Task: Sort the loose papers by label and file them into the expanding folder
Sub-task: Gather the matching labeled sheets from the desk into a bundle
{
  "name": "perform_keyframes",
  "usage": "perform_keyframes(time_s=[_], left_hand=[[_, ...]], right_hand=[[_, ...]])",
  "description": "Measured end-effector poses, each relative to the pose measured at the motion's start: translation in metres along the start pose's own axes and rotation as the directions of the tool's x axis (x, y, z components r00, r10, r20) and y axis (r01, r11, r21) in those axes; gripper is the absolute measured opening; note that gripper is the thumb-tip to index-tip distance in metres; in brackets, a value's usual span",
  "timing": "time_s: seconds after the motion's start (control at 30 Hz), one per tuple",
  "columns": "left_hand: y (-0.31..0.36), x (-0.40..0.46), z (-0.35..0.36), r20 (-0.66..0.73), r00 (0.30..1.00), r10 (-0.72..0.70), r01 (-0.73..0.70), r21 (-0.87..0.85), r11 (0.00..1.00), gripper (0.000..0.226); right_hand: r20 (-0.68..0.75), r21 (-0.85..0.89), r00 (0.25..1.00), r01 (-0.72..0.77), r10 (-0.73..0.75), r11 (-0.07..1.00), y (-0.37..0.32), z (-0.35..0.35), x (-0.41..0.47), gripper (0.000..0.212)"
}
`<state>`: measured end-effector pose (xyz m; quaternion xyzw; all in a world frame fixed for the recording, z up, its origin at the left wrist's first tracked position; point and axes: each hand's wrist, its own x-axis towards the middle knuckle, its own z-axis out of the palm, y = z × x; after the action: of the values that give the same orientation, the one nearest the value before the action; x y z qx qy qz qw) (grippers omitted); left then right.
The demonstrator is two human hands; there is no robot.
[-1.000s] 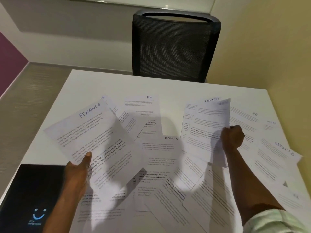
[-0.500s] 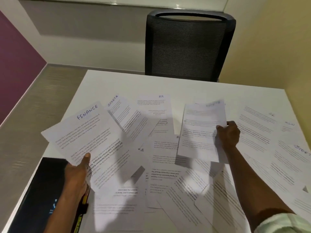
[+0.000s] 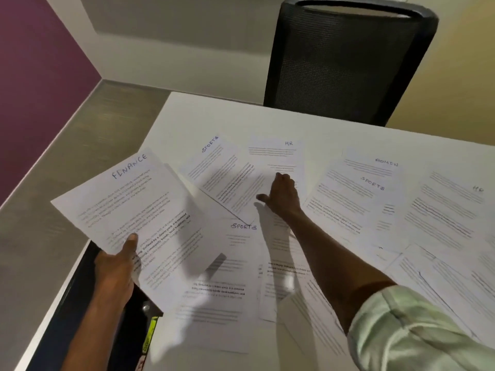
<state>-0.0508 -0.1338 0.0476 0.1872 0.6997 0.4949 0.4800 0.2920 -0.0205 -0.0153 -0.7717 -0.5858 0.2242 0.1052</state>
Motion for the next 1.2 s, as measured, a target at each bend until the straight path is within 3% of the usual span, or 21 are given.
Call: perform_keyframes(time_s=[0.23,0.4,0.5,0.63,0.83,1.0,1.1,1.2], left_hand=[[-0.002,0.004,-0.029,-0.076,0.997,-0.008,0.008,0.001,1.000,0.036],[-0.010,0.007,-0.044,-0.093,0.995,-0.029,0.028,-0.013,1.000,0.036],[-0.013,0.007,-0.046,-0.088,0.995,-0.038,0.035,-0.033,0.999,0.035],[-0.018,0.012,-0.050,-0.075,0.995,-0.062,0.059,-0.036,0.998,0.025],[-0.028,0.015,-0.057,-0.084,0.993,-0.078,0.072,-0.073,0.995,0.029],[-0.028,0.010,-0.061,-0.053,0.995,-0.081,0.076,-0.084,0.994,0.033],[-0.028,0.005,-0.065,-0.025,0.997,-0.071,0.069,-0.093,0.993,0.037],[-0.029,0.002,-0.067,-0.027,0.997,-0.072,0.068,-0.114,0.991,0.045]], right_hand=[[0.081,-0.192,0.990,-0.102,0.119,0.976,-0.017,0.017,0.026,0.107],[0.163,-0.218,0.964,-0.174,0.211,0.960,-0.030,0.015,0.041,0.100],[0.137,-0.250,0.972,-0.153,0.191,0.956,-0.033,0.020,0.042,0.102],[0.127,-0.225,0.977,-0.142,0.173,0.964,-0.029,0.018,0.046,0.119],[0.155,-0.218,0.969,-0.156,0.192,0.963,-0.035,0.014,0.051,0.116],[0.149,-0.209,0.957,-0.216,0.250,0.954,-0.036,0.015,0.053,0.103],[0.120,-0.087,0.951,-0.275,0.284,0.958,-0.028,0.011,0.053,0.067],[0.079,0.154,0.918,-0.398,0.390,0.905,-0.016,-0.004,0.049,0.039]])
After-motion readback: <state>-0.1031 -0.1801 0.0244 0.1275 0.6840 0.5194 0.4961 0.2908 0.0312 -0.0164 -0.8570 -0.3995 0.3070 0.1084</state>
